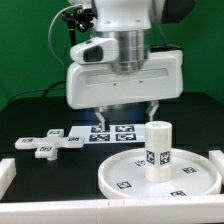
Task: Assemble round table
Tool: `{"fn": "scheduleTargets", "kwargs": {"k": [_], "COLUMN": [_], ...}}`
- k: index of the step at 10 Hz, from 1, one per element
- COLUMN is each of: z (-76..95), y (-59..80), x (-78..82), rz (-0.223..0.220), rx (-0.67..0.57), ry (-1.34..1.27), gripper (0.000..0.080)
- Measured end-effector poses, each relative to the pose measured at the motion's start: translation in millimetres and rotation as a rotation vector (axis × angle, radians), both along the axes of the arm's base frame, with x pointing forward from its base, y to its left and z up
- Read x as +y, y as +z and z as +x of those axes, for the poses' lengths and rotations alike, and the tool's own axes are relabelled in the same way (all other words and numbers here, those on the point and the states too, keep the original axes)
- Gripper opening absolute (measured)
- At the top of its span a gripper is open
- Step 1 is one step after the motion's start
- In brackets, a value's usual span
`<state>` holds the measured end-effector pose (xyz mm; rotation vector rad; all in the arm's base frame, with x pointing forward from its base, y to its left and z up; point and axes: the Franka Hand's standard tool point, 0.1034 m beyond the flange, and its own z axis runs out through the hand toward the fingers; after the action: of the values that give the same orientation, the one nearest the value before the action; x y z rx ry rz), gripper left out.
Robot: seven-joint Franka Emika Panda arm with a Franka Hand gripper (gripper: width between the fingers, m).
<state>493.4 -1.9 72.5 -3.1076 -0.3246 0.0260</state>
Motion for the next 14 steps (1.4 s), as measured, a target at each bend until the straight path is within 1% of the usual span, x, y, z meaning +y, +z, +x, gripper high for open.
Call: {"fn": "scheduleTargets", "kwargs": {"k": [1,2,3,5,6,7,9,10,11,13,14], "z": [-0.1,-0.1,-0.6,-2.1,-3.3,-4.4,-4.4,-4.7,-9.4,-28.3,-34.8], "y": [-0.1,-0.4,-0.9,3.3,5.6,6.2,5.1,5.2,4.6,-1.5,-4.9], "x": [0.7,-2.4,-13.2,-61.0,-81.9,-90.0,-86.2,-86.9,-93.4,-118.7,-129.8], "rz": [0.001,-0.001,-0.005,-0.012,-0.012,-0.011,-0.009,-0.009,-0.013,-0.007,-0.002], "rx": [-0.001,-0.001,0.0,0.005,0.007,0.009,0.011,0.009,-0.002,0.019,0.026], "ry": [0.049,0.078,0.166,0.263,0.281,0.272,0.278,0.278,0.274,0.322,0.365], "gripper": [0.0648,0.0648,0.0648,0.0648,0.0648,0.0648,0.0648,0.0648,0.0648,0.0648,0.0648]}}
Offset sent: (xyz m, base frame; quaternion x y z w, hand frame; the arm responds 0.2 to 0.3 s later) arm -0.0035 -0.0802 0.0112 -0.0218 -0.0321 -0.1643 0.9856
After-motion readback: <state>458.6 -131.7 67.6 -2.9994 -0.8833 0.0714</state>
